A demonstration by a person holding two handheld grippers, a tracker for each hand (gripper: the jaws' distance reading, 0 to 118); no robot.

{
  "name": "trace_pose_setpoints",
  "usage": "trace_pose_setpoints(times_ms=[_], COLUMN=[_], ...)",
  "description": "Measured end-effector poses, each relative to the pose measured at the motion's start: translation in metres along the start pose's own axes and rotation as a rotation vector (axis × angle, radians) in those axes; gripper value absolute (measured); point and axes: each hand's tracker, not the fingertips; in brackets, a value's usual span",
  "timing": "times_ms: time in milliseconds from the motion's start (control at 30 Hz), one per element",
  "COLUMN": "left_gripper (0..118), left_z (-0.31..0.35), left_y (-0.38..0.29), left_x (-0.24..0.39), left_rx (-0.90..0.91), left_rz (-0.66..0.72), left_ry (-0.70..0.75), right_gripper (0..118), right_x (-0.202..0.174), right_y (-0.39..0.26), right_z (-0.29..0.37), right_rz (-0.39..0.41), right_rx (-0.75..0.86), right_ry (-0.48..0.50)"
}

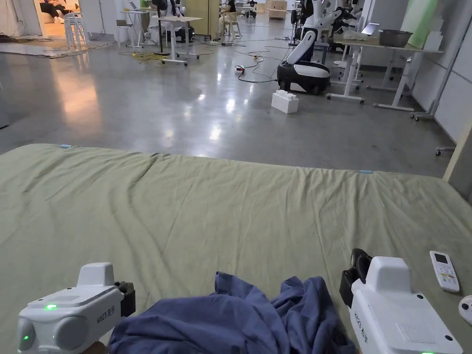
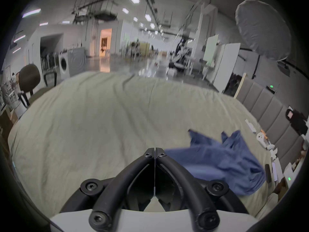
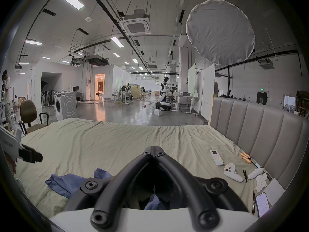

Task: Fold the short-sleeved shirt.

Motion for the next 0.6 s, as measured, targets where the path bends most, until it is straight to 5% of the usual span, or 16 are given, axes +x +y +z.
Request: trace_pose_setpoints(times_ms=[67, 167, 200, 600], left_gripper=[10, 81, 90, 87], left_z=[-0.010, -0.033, -0.034, -0.056], left_y=[-0.010, -0.022, -0.025, -0.048], left_x=[-0.002, -0.011, -0.009, 0.016], left_rx=[-0.070, -0.178, -0.205, -0.330], left_rz=[-0.017, -0.020, -0.014, -0.100], left_ry=[0.039, 0.056, 0.076, 0.163], right_gripper=[0, 0, 0, 0], right_x=[0.001, 0.003, 0.004, 0.023], right_y=[-0.004, -0.010, -0.012, -0.034], right_z=[0.000, -0.001, -0.001, 0.000], right_rz=[0.001, 0.005, 0.007, 0.012], right_rx=[-0.010, -0.026, -0.033, -0.106], right_ry=[-0.002, -0.005, -0.007, -0.051])
